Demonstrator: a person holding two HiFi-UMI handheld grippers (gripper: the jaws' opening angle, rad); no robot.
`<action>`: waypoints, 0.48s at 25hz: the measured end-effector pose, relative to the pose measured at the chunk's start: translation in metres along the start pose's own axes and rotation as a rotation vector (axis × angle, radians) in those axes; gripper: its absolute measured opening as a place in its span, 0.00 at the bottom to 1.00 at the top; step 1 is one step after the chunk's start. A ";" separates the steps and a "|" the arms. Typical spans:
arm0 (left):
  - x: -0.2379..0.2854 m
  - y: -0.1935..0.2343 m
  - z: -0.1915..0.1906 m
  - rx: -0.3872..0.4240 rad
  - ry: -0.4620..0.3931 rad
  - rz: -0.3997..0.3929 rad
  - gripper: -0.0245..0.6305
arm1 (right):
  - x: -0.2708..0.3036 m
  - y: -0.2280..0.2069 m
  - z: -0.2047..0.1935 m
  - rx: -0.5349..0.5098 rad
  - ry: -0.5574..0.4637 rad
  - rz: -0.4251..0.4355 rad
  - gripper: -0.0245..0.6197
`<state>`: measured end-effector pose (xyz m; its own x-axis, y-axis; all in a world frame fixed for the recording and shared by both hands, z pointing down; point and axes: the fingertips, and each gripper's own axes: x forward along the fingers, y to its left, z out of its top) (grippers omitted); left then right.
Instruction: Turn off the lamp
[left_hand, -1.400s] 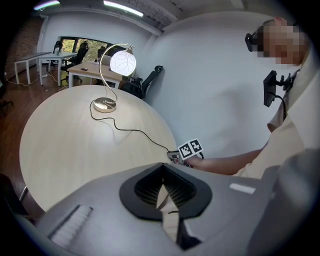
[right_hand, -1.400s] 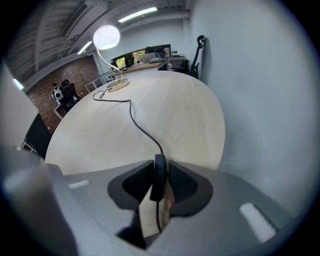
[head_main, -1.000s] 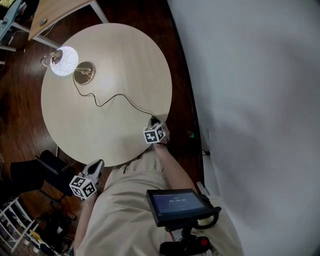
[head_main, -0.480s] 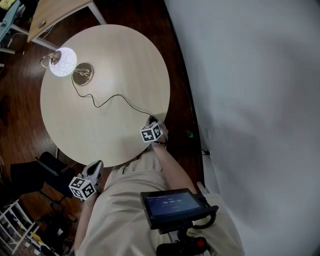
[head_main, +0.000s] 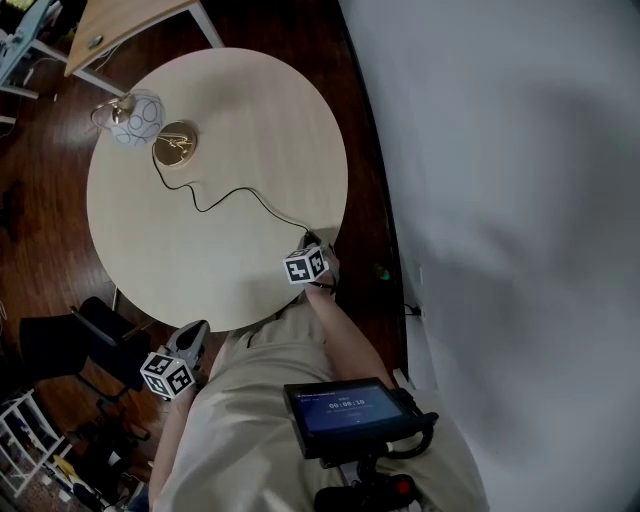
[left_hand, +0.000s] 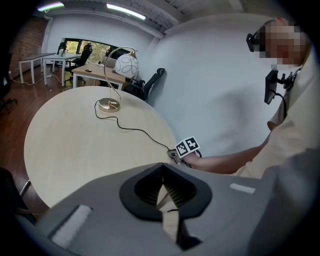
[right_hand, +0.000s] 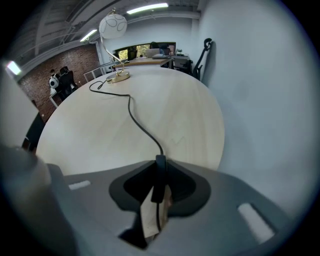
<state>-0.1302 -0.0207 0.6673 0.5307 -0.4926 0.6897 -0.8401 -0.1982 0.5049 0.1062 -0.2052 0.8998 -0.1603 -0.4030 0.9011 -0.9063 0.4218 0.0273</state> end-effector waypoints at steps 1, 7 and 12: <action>-0.001 0.000 -0.001 -0.001 -0.002 0.002 0.01 | 0.000 0.000 0.000 -0.003 -0.005 -0.004 0.15; -0.005 0.003 -0.005 -0.010 -0.009 0.014 0.02 | 0.006 0.001 -0.003 -0.007 -0.037 -0.018 0.15; -0.006 0.004 -0.006 -0.011 -0.006 0.016 0.02 | 0.005 0.003 -0.001 -0.044 -0.073 -0.030 0.18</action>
<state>-0.1356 -0.0131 0.6682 0.5169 -0.5007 0.6944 -0.8469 -0.1809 0.5000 0.1029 -0.2050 0.9046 -0.1627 -0.4739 0.8654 -0.8933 0.4432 0.0747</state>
